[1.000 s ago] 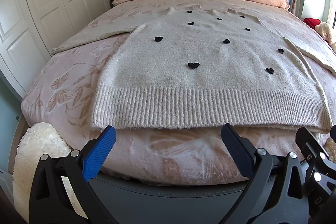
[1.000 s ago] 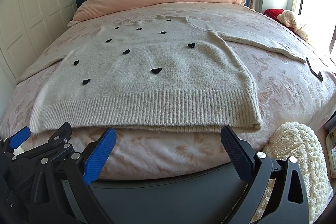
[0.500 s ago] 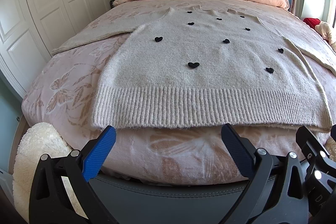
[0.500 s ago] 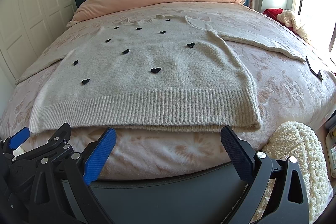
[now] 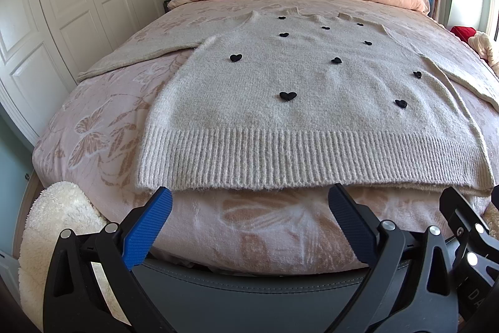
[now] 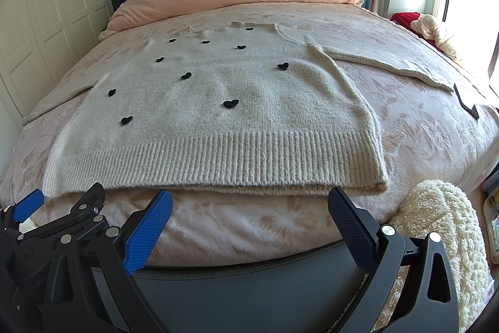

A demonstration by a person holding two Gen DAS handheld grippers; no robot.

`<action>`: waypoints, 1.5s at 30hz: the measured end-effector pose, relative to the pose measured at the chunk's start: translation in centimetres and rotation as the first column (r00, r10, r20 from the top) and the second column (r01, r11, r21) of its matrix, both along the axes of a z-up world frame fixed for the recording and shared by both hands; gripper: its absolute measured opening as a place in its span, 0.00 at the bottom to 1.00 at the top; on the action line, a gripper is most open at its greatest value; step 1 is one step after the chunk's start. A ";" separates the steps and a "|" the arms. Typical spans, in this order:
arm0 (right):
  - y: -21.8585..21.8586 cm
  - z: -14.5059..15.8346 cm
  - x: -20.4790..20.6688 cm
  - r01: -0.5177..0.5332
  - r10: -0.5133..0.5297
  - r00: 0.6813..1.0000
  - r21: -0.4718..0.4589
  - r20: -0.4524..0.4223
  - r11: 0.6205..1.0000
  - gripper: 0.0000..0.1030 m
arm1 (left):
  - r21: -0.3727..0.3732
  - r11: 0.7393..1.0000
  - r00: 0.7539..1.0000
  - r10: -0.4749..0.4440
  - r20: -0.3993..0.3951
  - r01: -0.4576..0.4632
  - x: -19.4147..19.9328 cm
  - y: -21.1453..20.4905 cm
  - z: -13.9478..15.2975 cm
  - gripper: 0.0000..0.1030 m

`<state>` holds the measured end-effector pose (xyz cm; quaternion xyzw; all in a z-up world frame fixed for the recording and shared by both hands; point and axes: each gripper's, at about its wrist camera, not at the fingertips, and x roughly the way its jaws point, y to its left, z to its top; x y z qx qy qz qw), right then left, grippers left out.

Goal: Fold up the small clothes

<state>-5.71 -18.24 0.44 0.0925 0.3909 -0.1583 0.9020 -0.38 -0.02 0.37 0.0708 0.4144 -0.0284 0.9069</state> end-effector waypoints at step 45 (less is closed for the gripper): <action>-0.3 -0.3 -0.1 0.003 -0.003 1.000 0.004 -0.004 1.000 0.95 | 0.003 1.000 1.000 0.000 0.000 0.000 0.0 0.1 -0.2 0.95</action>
